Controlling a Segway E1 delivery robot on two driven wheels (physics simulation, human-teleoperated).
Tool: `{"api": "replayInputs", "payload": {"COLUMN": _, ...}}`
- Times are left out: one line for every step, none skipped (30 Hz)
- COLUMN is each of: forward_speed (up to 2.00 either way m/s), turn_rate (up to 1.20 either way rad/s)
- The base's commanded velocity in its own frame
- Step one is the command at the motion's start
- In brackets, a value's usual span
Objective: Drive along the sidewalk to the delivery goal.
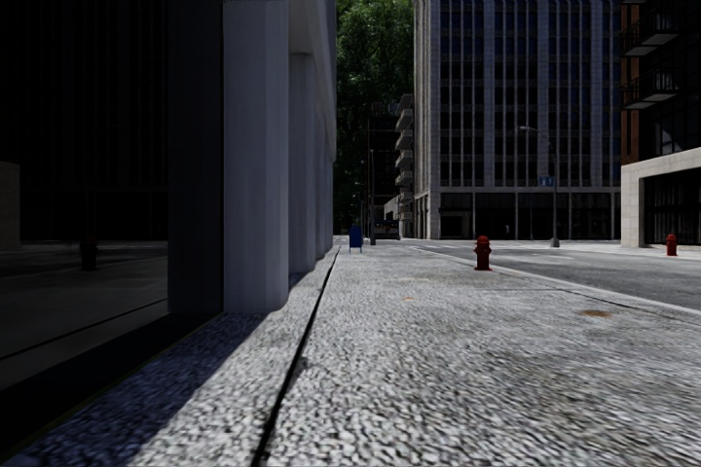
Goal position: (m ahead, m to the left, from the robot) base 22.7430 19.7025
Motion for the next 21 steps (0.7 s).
{"api": "replayInputs", "payload": {"forward_speed": 2.0, "turn_rate": 0.0}}
{"api": "replayInputs", "payload": {"forward_speed": 2.0, "turn_rate": 0.0}}
{"api": "replayInputs", "payload": {"forward_speed": 2.0, "turn_rate": 0.0}}
{"api": "replayInputs", "payload": {"forward_speed": 2.0, "turn_rate": 0.0}}
{"api": "replayInputs", "payload": {"forward_speed": 2.0, "turn_rate": 0.0}}
{"api": "replayInputs", "payload": {"forward_speed": 2.0, "turn_rate": 0.0}}
{"api": "replayInputs", "payload": {"forward_speed": 2.0, "turn_rate": 0.0}}
{"api": "replayInputs", "payload": {"forward_speed": 2.0, "turn_rate": 0.0}}
{"api": "replayInputs", "payload": {"forward_speed": 2.0, "turn_rate": 0.0}}
{"api": "replayInputs", "payload": {"forward_speed": 2.0, "turn_rate": 0.0}}
{"api": "replayInputs", "payload": {"forward_speed": 2.0, "turn_rate": 0.0}}
{"api": "replayInputs", "payload": {"forward_speed": 2.0, "turn_rate": 0.0}}
{"api": "replayInputs", "payload": {"forward_speed": 2.0, "turn_rate": 0.0}}
{"api": "replayInputs", "payload": {"forward_speed": 2.0, "turn_rate": 0.0}}
{"api": "replayInputs", "payload": {"forward_speed": 2.0, "turn_rate": 0.0}}
{"api": "replayInputs", "payload": {"forward_speed": 2.0, "turn_rate": 0.0}}
{"api": "replayInputs", "payload": {"forward_speed": 2.0, "turn_rate": 0.0}}
{"api": "replayInputs", "payload": {"forward_speed": 2.0, "turn_rate": 0.0}}
{"api": "replayInputs", "payload": {"forward_speed": 2.0, "turn_rate": 0.0}}
{"api": "replayInputs", "payload": {"forward_speed": 2.0, "turn_rate": 0.0}}
{"api": "replayInputs", "payload": {"forward_speed": 2.0, "turn_rate": 0.0}}
